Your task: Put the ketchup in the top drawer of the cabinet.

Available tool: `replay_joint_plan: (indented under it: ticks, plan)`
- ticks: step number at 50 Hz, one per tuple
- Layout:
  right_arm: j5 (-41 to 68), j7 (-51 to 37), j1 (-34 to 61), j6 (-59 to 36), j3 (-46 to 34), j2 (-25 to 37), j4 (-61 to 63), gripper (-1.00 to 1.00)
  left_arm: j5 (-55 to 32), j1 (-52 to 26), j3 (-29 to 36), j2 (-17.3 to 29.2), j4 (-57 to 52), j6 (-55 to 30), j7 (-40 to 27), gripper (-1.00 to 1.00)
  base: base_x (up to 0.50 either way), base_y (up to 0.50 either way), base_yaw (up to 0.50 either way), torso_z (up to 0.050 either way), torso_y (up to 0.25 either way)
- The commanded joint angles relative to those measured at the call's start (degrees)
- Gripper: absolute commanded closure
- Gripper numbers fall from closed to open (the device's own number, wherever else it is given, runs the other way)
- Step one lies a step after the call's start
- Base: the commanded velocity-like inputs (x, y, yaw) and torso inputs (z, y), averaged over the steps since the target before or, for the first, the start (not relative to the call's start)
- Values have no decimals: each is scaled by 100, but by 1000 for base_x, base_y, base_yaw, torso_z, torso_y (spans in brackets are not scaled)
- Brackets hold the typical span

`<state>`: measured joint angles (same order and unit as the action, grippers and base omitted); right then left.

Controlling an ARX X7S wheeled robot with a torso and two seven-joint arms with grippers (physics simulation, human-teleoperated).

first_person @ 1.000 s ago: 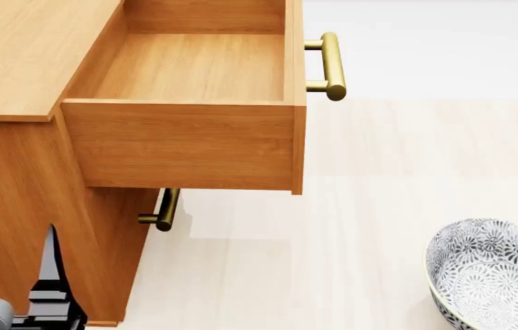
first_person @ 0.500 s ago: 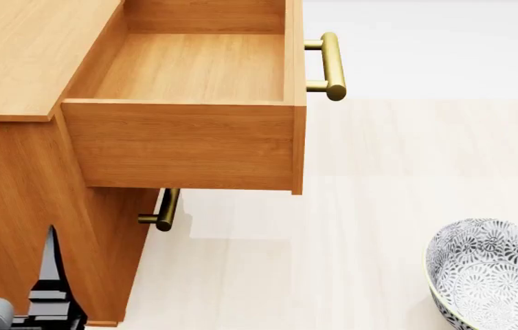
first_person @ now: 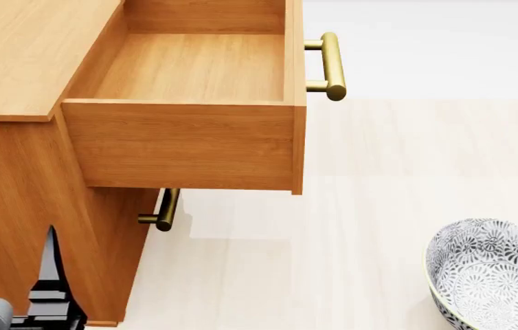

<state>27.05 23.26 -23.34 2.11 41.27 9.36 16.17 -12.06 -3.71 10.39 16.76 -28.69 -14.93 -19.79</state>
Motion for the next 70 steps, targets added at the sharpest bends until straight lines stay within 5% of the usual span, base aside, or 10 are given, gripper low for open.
replay_joint_plan:
  ticks: [1, 30, 50, 70]
  plan:
    - [434, -554, 34, -480, 251, 267, 1558, 100, -57, -5, -15, 22, 12, 23, -10, -100, 0, 0, 0, 0, 0]
    - [1819, -2722, 1143, -2472, 767, 2055, 3571, 100, -125, -137, 34, 62, 150, 36, -18, -100, 0, 0, 0, 0, 0]
    - [3057, -3997, 2516, -3254, 727, 3636, 3400, 100, -188, -219, 64, 100, 116, -34, -35, -100, 0, 0, 0, 0, 0]
    - [3738, -5142, 5413, -3289, -1875, 5022, 2662, 100, -253, -290, 85, 118, 263, 6, -23, -100, 0, 0, 0, 0, 0]
